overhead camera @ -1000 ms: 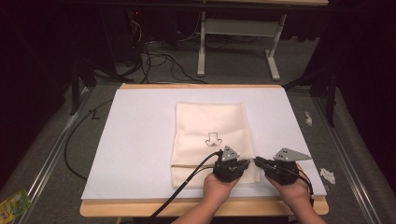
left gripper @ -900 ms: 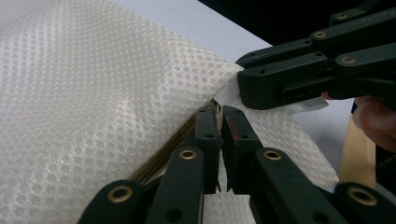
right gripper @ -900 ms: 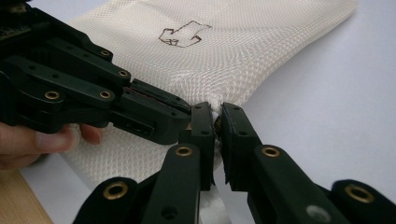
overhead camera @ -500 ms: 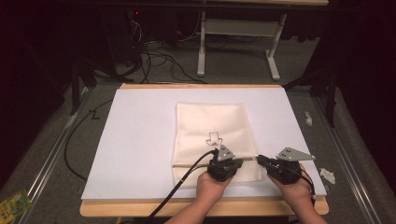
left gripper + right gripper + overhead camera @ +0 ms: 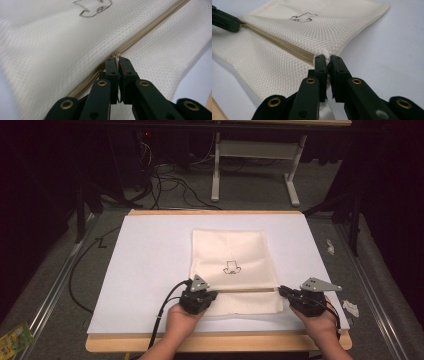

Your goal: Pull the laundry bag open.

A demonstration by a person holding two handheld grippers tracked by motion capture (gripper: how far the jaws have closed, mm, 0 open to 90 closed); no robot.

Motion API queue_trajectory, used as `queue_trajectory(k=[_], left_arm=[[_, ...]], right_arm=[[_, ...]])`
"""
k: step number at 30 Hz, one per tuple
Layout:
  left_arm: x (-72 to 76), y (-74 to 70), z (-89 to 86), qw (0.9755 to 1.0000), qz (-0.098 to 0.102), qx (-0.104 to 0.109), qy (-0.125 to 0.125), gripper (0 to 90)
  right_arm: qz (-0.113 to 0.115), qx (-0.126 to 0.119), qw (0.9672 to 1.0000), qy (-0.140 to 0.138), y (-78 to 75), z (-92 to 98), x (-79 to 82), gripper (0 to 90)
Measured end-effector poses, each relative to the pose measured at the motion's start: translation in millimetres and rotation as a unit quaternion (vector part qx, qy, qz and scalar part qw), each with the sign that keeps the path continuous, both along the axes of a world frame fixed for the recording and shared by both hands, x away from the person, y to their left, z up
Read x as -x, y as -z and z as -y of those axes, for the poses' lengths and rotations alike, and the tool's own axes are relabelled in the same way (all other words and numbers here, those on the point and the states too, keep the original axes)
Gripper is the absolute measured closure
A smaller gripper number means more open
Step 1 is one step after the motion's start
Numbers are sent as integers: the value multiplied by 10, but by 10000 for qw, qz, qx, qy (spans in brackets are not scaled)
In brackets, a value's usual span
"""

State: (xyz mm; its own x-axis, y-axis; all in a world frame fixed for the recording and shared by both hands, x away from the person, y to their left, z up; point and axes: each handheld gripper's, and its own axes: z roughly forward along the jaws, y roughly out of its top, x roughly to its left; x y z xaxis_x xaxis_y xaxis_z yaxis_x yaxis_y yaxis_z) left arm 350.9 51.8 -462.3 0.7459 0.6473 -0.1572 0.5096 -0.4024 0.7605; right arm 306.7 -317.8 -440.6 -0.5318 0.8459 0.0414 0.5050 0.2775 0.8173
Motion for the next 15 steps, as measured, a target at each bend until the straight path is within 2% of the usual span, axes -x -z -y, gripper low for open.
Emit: queue_trajectory(k=[1,2,3,4,5,7,8,9,10,11,12,13,14,15], left_arm=[[6,2,-76,10000,-28,41,-16,873],[14,10,-137,9998,-76,180,-23,873],[24,23,-191,9998,-46,133,-124,873],[22,50,-267,9995,-127,246,-151,873],[8,84,-343,9986,-285,369,-256,874],[-47,89,-516,9965,-472,448,-527,874],[-77,66,-616,9951,-472,489,-722,874],[-107,52,-736,9932,-491,627,-845,874],[-133,54,-825,9905,-649,929,-785,874],[-131,55,-838,9897,-725,980,-755,874],[-113,54,-803,9922,-658,789,-712,874],[-113,54,-803,9922,-658,789,-712,874],[-92,65,-734,9946,-618,541,-639,874],[-92,65,-734,9946,-618,541,-639,874]], right_arm=[[15,20,10000,-25,1,-9,-2,859],[2,13,10000,-42,1,-19,-4,858],[-35,-43,9999,-111,4,-33,-7,859],[-3,91,10000,-38,3,-56,1,859],[6,122,9999,-50,4,-59,-1,860],[-30,108,9999,59,7,-23,-12,860],[-35,65,9999,111,12,10,-22,860],[-19,82,9997,223,11,52,-29,860],[-41,10,9996,296,10,109,-35,859],[-91,-185,9996,215,15,164,-48,858],[-110,-195,9995,208,23,166,-48,858],[-61,8,9997,220,34,133,-35,858],[-34,176,9996,230,48,108,-30,857],[-34,176,9996,230,48,108,-30,857]])
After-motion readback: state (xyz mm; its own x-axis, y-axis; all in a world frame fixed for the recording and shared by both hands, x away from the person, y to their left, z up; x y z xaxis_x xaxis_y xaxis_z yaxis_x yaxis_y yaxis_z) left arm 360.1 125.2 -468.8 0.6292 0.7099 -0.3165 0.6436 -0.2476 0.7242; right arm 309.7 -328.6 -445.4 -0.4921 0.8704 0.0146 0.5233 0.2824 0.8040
